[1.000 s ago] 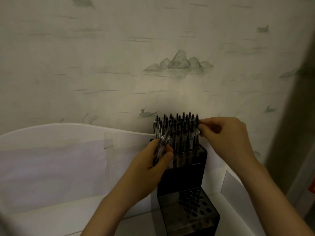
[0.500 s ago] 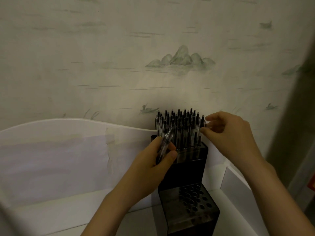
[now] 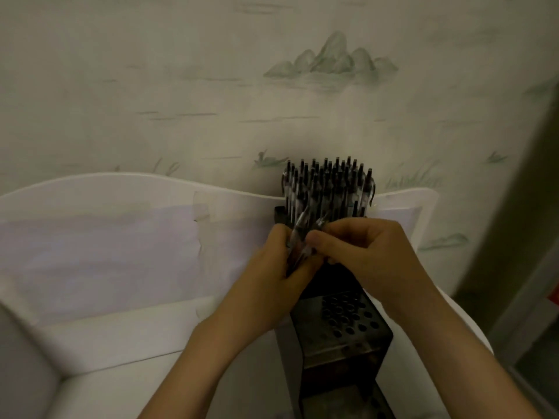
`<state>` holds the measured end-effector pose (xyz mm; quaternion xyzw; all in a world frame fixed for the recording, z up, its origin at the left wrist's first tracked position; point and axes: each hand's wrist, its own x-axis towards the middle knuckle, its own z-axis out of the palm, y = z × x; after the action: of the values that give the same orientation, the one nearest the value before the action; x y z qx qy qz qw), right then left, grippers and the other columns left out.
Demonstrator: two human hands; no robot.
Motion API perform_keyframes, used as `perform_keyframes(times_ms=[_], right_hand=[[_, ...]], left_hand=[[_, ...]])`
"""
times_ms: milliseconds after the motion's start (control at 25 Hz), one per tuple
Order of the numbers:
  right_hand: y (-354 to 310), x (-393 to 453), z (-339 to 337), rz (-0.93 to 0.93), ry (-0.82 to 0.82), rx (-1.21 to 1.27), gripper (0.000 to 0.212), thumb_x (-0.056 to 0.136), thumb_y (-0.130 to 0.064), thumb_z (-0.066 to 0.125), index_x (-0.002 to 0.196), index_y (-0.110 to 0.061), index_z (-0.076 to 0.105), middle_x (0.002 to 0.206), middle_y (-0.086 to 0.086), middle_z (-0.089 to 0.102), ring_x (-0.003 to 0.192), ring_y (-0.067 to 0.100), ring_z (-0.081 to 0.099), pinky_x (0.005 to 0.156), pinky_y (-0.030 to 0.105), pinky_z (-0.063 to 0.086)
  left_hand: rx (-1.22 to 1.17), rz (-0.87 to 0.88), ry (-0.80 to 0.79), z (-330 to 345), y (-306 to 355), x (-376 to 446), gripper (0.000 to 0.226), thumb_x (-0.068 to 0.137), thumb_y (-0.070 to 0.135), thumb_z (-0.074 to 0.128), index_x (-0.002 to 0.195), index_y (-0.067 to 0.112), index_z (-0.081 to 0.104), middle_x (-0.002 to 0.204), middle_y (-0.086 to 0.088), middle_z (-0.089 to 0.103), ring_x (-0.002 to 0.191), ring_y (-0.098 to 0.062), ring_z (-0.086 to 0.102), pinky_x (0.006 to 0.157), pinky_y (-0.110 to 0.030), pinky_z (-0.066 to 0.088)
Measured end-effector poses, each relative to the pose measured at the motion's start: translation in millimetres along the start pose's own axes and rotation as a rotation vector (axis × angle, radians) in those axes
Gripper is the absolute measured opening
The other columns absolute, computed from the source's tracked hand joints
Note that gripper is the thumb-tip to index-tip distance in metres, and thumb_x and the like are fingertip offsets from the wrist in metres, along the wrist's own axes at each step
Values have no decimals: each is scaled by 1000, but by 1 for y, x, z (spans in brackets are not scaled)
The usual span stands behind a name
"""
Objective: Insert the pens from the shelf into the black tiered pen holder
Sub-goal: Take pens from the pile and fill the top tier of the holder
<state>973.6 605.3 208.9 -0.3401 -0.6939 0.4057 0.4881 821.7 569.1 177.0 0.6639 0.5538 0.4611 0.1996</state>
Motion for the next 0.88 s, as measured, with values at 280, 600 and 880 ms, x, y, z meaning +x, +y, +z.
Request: perform_keyframes(times_ms=[280,600,880], right_hand=[[11,-2,-9,-68,246,7,17,83,-10,68,89,-25,74,80,-8,76,77,13,73,75,28,58],[49,-19,19,-85,134,-342,24,85,-13,69,97,-34,70,81,-31,63,80,-9,65,72,1,46],[49,-19,20,-91,102,-434,14,86,-12,67,92,-20,77,77,-9,72,76,1,65,73,12,51]], left_hand=[[11,-82,75,-18,-21,-16,24,90,30,63,89,24,41,61,14,50,49,2,46,49,-11,37],[-134,-197,103,-20,-35,-23,14,101,23,36,97,14,46,64,5,49,50,-2,41,52,-24,35],[-114,-173,88,-20,-37,-28,13,101,25,38,98,18,47,65,3,50,51,-3,42,51,-25,37]])
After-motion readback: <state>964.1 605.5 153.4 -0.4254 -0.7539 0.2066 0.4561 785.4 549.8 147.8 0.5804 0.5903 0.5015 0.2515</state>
